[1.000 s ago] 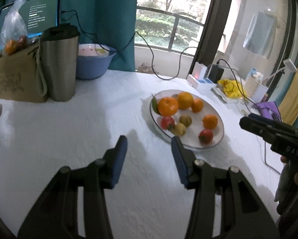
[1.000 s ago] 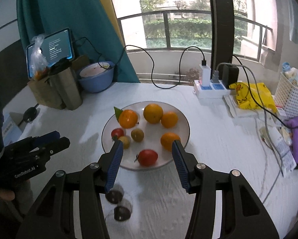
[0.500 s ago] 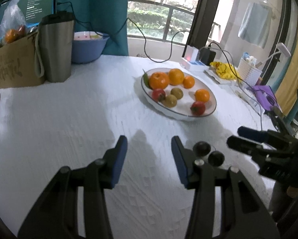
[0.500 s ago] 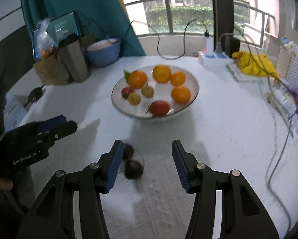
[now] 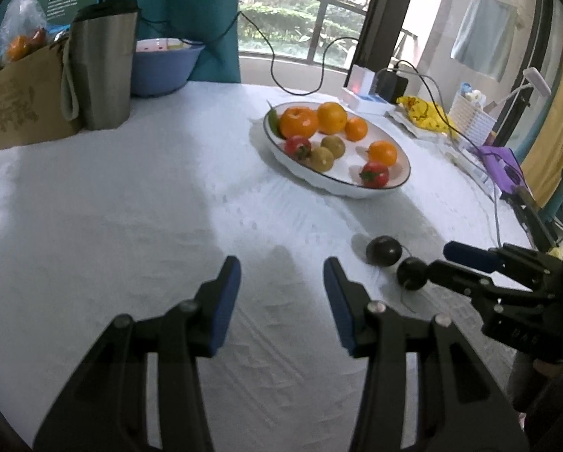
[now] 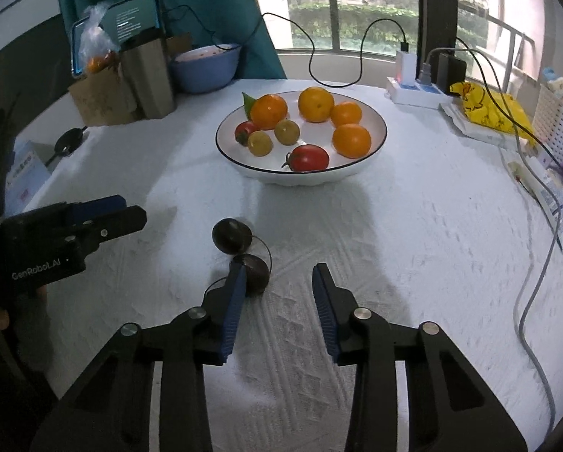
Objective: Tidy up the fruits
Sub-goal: 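Grasp a dark plum with the left gripper while the right gripper grasps the other plum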
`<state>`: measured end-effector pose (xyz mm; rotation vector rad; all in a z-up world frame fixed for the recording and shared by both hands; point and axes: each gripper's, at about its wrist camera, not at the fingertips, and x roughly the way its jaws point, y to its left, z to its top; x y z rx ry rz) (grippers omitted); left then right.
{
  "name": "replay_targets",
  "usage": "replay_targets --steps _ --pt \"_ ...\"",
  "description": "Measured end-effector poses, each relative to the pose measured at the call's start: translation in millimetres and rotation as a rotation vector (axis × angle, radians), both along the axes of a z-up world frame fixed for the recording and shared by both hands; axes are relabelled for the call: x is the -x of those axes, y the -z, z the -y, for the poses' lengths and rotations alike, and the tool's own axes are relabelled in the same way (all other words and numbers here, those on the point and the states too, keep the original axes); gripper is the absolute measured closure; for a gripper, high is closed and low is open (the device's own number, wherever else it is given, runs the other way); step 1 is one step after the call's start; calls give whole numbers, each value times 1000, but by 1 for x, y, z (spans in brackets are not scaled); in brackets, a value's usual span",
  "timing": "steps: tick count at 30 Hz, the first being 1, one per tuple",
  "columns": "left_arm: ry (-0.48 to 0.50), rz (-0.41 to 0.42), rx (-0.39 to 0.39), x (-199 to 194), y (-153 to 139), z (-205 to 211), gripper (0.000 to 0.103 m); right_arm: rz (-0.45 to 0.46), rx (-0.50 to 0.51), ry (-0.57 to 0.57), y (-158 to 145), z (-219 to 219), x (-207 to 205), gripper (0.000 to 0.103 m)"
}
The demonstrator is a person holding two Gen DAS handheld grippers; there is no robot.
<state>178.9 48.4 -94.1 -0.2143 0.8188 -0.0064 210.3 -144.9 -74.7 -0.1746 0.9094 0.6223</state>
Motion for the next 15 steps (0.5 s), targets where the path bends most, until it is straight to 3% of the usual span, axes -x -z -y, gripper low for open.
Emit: replay_targets --steps 15 --pt "12 -12 -1 -4 3 3 56 -71 -53 -98 2 -14 17 64"
